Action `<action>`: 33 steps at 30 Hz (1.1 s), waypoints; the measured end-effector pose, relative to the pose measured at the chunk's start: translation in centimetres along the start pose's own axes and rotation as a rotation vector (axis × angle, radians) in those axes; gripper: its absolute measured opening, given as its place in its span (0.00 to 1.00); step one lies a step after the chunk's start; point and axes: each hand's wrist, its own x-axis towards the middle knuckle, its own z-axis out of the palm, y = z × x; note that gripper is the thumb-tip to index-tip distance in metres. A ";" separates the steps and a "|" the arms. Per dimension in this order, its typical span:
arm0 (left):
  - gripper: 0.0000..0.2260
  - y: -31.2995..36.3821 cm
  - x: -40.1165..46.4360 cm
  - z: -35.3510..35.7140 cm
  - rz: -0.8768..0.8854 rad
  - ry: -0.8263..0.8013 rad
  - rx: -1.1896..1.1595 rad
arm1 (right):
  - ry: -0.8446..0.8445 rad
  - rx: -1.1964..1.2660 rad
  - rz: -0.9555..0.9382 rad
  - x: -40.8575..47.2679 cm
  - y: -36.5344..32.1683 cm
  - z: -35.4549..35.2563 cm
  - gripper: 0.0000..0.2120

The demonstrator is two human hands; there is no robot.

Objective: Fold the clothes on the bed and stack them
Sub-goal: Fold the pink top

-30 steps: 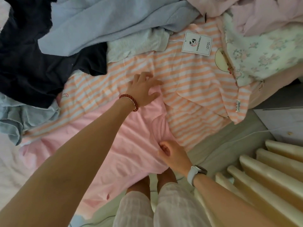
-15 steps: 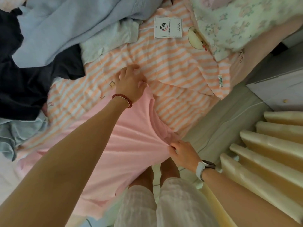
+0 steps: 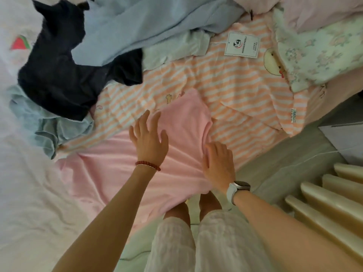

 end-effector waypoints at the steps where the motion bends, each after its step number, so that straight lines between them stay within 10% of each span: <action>1: 0.21 -1.6 -1.2 -0.5 -0.076 0.026 -0.008 | -0.008 -0.025 -0.068 0.5 -1.0 0.0 0.11; 11: 0.25 -15.2 -11.3 -5.2 -1.003 0.222 -0.274 | -0.303 -0.240 -0.625 2.5 -12.1 5.4 0.21; 26: 0.08 -24.4 -4.4 -9.3 -0.704 0.286 -0.706 | -0.401 -0.461 -0.551 0.4 -21.6 12.2 0.26; 33: 0.06 -27.8 -7.5 -8.2 -0.847 0.273 -0.958 | -0.421 -0.558 -0.474 0.1 -20.7 12.2 0.32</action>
